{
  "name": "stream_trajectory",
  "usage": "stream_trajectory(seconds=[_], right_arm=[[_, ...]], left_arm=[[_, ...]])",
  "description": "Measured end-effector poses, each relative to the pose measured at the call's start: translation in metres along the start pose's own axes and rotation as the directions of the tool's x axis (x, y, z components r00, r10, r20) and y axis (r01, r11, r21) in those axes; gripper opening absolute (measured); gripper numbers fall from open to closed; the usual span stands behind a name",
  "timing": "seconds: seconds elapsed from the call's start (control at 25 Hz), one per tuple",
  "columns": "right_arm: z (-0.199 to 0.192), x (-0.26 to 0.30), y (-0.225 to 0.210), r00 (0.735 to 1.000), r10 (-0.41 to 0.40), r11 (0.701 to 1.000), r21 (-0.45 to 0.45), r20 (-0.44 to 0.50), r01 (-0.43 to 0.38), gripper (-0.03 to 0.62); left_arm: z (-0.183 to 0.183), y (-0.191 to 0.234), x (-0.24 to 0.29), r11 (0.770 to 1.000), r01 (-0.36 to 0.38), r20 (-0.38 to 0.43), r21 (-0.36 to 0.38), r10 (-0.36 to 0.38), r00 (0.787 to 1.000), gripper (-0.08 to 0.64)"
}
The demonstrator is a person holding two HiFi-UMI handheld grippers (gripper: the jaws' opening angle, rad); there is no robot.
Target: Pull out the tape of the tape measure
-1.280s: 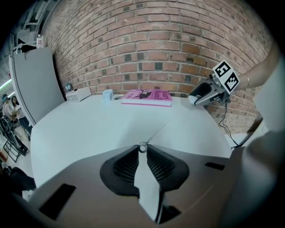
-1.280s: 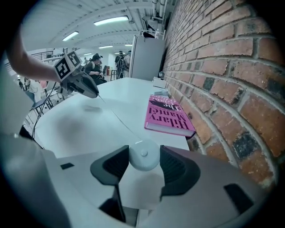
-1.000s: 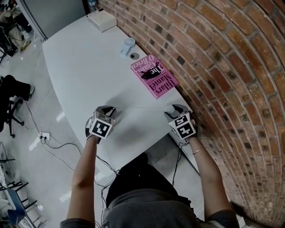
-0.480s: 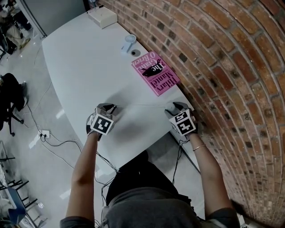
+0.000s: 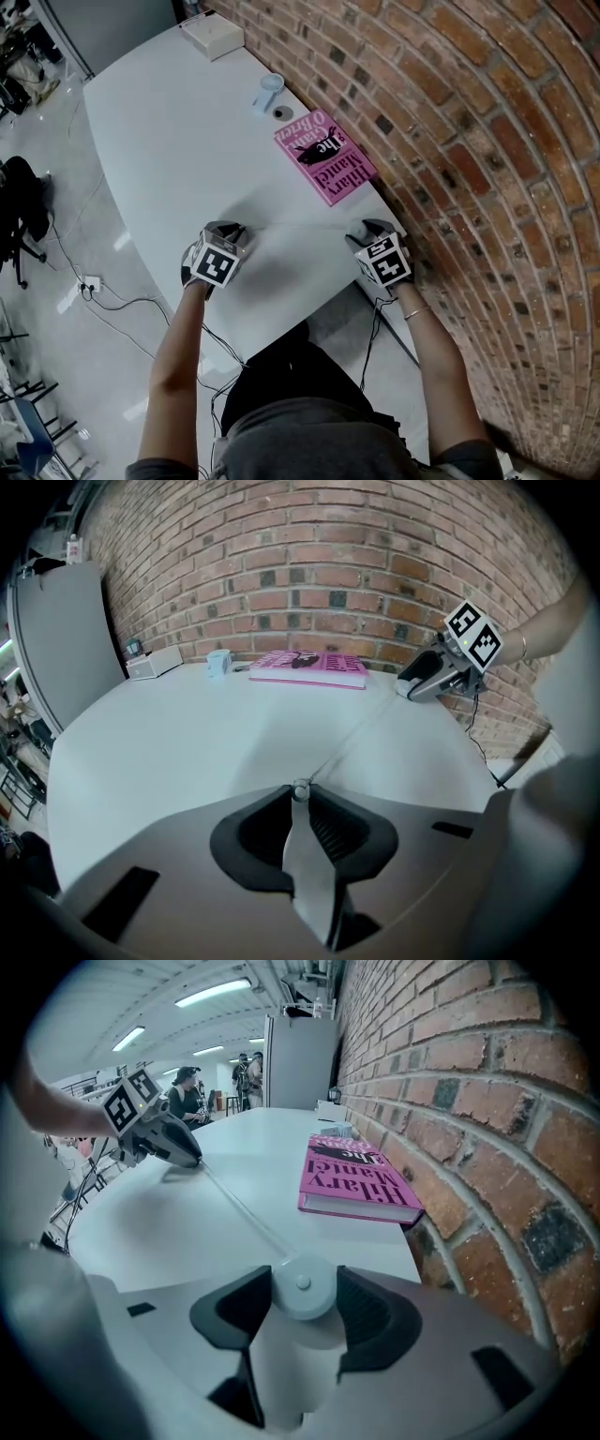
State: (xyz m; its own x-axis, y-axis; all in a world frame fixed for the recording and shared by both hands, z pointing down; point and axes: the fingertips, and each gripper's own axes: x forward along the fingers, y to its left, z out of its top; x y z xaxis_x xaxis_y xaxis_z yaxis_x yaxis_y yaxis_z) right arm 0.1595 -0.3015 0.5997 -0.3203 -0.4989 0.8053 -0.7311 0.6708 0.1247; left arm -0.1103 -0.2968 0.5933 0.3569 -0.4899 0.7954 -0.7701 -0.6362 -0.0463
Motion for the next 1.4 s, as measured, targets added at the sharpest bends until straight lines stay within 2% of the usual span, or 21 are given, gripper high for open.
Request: stream_trajectory(seconds=[0.72,0.92,1.16,1.4], right_arm=[[-0.007,0.003,-0.002,0.996,0.087,0.991,0.101,0.006,-0.087,0.232],[-0.004,0.003,-0.005,0.997,0.078,0.992,0.099,0.016,-0.079,0.244],[-0.002,0.0,-0.005,0.998,0.057,0.995,0.085,0.029,-0.059,0.244],[0.014,-0.018,-0.004,0.992,0.025,0.987,0.155,0.126,-0.045,0.226]], left_arm=[[-0.005,-0.002,0.003,1.0,0.023,-0.015,-0.003,-0.023,1.0,0.071],[-0.002,0.001,0.002,1.0,0.005,-0.012,-0.003,-0.005,1.0,0.071],[0.0,0.0,0.001,0.999,0.02,0.009,-0.033,-0.019,1.0,0.081],[0.015,0.006,-0.012,0.997,-0.027,0.09,-0.078,0.034,0.995,0.087]])
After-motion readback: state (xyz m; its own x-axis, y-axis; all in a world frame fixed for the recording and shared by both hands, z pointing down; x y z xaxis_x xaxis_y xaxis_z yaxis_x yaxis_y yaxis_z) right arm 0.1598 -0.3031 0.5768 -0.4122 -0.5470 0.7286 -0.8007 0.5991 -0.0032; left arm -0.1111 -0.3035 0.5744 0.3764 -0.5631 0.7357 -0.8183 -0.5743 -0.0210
